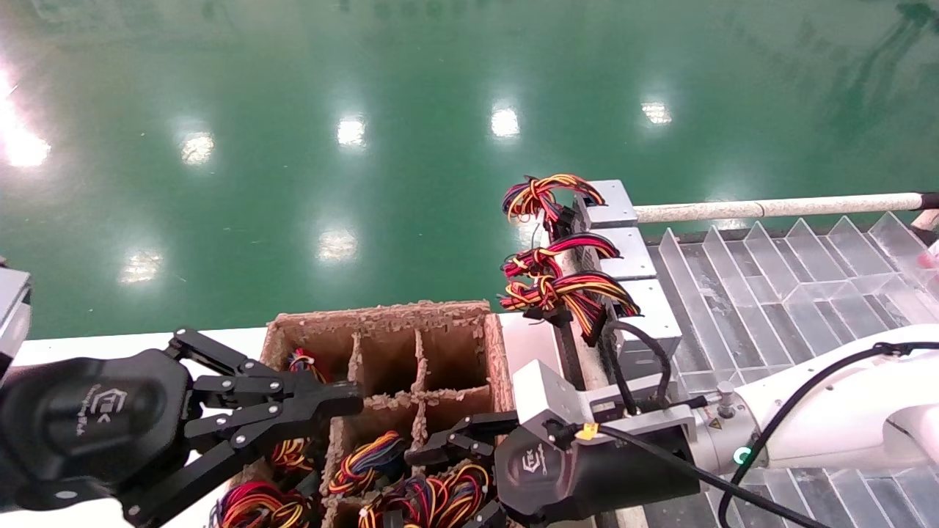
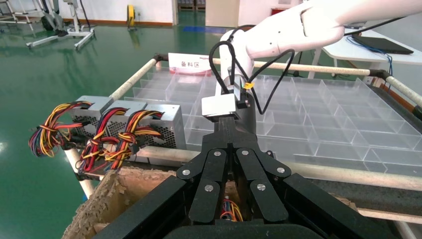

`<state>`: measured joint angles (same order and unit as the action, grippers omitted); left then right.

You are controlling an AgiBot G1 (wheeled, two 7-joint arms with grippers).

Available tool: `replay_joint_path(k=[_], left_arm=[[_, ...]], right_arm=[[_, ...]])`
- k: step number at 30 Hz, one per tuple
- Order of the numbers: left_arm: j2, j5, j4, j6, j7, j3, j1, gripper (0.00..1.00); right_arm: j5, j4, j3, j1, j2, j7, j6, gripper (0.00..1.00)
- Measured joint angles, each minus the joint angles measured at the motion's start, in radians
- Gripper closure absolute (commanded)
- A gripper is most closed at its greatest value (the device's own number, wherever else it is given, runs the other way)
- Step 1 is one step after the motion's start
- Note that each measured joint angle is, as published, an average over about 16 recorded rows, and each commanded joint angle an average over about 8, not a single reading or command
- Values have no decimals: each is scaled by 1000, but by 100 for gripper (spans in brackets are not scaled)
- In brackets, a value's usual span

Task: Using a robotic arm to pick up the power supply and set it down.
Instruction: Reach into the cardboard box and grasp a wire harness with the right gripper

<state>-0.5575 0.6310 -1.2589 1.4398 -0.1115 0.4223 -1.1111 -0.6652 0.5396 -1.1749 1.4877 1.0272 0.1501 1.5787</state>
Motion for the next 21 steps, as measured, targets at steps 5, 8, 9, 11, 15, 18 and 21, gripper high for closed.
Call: replay_joint_path(k=[5, 8, 9, 11, 15, 18, 21], left_arm=[[0, 0, 0, 0, 0, 0, 0, 100], [0, 0, 0, 0, 0, 0, 0, 100], [0, 0, 0, 0, 0, 0, 0, 100], [0, 0, 0, 0, 0, 0, 0, 100], [0, 0, 0, 0, 0, 0, 0, 100], [0, 0, 0, 0, 0, 0, 0, 100], [0, 0, 0, 0, 0, 0, 0, 100]], right_arm=[[9, -5, -15, 4, 5, 3, 1, 100], [14, -5, -25, 7, 6, 3, 1, 100], [16, -5, -28, 8, 6, 3, 1, 100], [20, -3, -35, 9, 5, 3, 1, 100], [29, 2, -47, 12, 1, 3, 2, 100], [36, 9, -57, 13, -4, 2, 2, 100], [44, 16, -67, 14, -9, 3, 2, 100]])
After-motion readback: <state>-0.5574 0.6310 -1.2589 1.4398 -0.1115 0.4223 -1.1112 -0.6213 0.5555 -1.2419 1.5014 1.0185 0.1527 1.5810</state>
